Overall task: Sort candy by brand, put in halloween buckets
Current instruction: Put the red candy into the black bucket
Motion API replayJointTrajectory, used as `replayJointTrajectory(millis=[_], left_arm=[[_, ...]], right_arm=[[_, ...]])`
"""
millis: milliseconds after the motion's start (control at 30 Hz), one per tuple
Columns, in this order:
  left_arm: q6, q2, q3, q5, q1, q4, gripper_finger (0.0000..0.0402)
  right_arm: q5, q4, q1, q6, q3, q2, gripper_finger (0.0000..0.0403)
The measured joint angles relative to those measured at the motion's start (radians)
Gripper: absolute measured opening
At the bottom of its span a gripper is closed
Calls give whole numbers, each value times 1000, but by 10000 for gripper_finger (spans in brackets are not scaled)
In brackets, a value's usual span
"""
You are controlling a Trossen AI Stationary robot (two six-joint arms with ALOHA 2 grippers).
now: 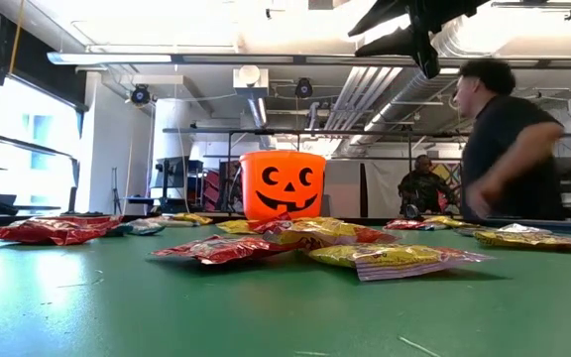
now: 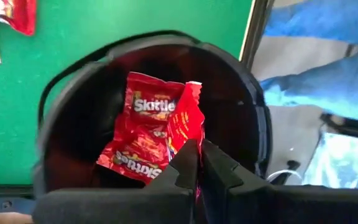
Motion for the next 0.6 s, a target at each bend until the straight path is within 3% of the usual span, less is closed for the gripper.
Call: replayJointTrajectory(millis=[333, 600], left_arm=[[-34, 123, 0, 1, -21, 50, 3], [-34, 108, 52, 2, -25, 14, 73]], right_arm=[[-3, -35, 0, -35, 0, 0, 129], [-58, -42, 0, -103, 0, 0, 141]])
